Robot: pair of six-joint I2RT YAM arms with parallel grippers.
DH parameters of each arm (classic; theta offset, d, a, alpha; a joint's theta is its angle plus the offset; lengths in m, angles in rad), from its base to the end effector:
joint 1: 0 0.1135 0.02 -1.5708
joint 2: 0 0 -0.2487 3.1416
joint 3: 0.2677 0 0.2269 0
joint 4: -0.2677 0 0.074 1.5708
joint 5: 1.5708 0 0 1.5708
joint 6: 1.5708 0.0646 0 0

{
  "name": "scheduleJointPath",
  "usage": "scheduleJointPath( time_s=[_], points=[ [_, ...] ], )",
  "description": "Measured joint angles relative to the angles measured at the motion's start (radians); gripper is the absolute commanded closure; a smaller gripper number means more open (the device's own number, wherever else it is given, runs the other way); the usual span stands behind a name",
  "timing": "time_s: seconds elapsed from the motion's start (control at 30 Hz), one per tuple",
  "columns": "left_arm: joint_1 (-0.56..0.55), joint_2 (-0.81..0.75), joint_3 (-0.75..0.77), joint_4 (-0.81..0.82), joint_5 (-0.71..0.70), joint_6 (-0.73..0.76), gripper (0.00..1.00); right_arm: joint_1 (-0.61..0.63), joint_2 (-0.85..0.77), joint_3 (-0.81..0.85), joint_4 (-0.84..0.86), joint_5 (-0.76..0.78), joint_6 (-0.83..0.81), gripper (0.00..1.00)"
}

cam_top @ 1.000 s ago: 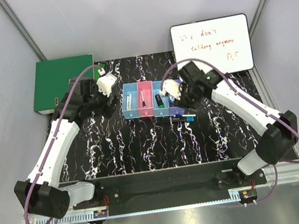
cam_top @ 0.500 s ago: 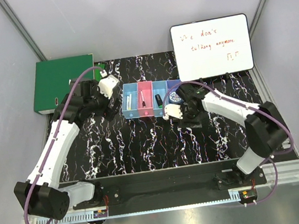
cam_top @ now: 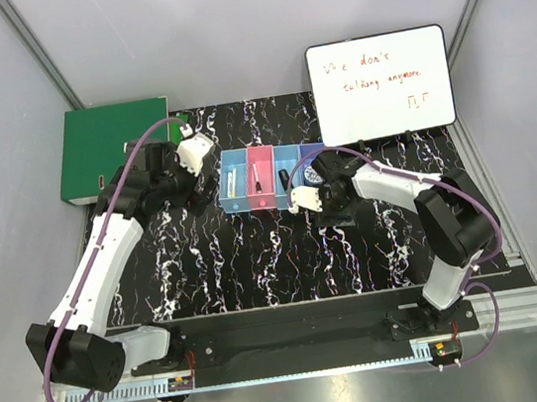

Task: Sort the stationery into containers
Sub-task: Pick up the pen from the center of the board.

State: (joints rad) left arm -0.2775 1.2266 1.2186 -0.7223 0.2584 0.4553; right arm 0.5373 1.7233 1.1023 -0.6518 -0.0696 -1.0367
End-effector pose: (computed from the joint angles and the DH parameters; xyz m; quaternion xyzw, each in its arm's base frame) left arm 0.2427 -0.0863 0.3149 0.3734 0.8264 -0.0812 0.4134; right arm 0.2652 0.1632 0.1485 -0.7036 0.6941 -0.0033 0.1523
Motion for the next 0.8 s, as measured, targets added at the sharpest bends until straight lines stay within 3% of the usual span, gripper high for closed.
scheduleJointPath(
  time_s=[0.3,0.4,0.5,0.77,0.8],
  points=[
    [0.000,0.027,0.032,-0.009,0.000,0.000,0.02,-0.014,0.050,0.000,0.028,-0.004,-0.007,0.32],
    [0.000,0.036,0.043,-0.011,0.000,0.000,0.02,-0.015,0.052,0.000,0.030,-0.009,-0.010,0.38],
    [0.000,0.039,0.045,-0.010,0.000,0.000,0.02,-0.016,0.052,-0.003,0.037,-0.021,-0.012,0.55],
    [0.000,0.041,0.061,-0.014,-0.001,0.000,0.02,-0.014,0.047,-0.019,0.050,-0.040,-0.008,0.59],
    [0.000,0.041,0.062,-0.014,-0.001,0.000,0.02,-0.014,0.046,-0.021,0.051,-0.041,-0.006,0.65]
  ],
)
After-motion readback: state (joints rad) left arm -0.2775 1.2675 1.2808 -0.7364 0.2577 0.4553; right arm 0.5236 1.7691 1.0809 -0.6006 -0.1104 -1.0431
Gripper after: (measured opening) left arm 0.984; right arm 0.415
